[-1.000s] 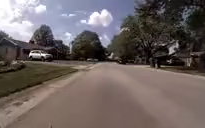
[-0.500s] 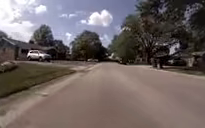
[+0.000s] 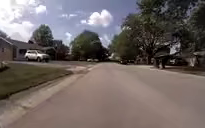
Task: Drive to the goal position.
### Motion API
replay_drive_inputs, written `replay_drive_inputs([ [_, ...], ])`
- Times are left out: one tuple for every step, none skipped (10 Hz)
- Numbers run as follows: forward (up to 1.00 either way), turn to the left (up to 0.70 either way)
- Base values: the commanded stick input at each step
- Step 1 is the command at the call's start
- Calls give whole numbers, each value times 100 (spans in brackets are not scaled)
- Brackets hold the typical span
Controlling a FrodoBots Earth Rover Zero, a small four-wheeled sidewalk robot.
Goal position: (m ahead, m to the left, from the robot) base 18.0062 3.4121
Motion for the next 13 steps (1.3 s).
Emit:
replay_drive_inputs([
  [100, 0],
  [100, 0],
  [100, 0],
  [100, 0],
  [100, 0],
  [100, 0],
  [100, 0],
  [100, 0],
  [100, 0],
  [100, 0],
  [100, 0],
  [100, 0],
  [100, 0],
])
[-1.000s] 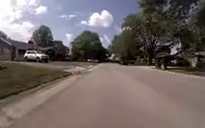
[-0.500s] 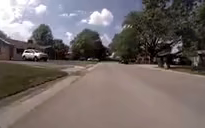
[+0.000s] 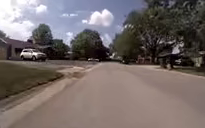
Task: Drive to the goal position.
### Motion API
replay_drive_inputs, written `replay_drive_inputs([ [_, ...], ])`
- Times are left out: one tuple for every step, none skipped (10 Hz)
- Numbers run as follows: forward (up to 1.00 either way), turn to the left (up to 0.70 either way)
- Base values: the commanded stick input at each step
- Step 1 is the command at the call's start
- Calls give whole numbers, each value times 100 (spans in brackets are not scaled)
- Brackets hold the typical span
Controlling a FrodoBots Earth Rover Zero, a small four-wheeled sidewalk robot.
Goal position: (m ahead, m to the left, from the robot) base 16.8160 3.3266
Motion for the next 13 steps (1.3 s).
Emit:
replay_drive_inputs([
  [100, 0],
  [100, 0],
  [100, 0],
  [100, 0],
  [100, 0],
  [100, 0],
  [100, 0],
  [100, 0],
  [100, 0],
  [100, 0],
  [100, 0],
  [100, 0],
  [100, 0],
])
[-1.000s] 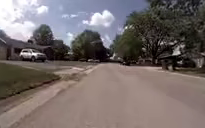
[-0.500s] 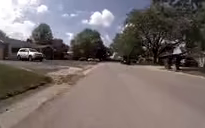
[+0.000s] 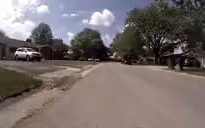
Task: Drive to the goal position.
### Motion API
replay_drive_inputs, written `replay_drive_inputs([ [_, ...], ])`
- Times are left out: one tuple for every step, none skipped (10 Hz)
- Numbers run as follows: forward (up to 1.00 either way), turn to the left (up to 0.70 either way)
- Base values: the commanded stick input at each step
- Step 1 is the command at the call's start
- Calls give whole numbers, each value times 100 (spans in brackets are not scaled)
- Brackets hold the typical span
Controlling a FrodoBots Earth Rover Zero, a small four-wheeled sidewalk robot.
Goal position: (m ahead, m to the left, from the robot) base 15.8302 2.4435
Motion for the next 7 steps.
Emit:
replay_drive_inputs([
  [100, 0],
  [100, 0],
  [100, 0],
  [100, 0],
  [100, 0],
  [100, 0],
  [100, 0],
])
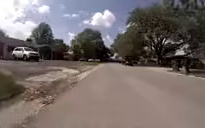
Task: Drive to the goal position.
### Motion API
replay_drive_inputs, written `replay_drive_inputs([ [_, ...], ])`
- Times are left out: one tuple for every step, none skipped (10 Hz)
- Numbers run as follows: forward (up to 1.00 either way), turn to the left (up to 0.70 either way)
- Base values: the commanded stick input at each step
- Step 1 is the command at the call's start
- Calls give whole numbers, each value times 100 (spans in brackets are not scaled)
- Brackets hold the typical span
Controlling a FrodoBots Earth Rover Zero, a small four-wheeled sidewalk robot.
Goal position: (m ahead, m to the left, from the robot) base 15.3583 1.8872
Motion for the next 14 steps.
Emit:
replay_drive_inputs([
  [100, 0],
  [100, 0],
  [100, 0],
  [100, 0],
  [100, 0],
  [100, 0],
  [100, 0],
  [100, 0],
  [100, 0],
  [100, 0],
  [100, 0],
  [100, 0],
  [100, 0],
  [100, 0],
])
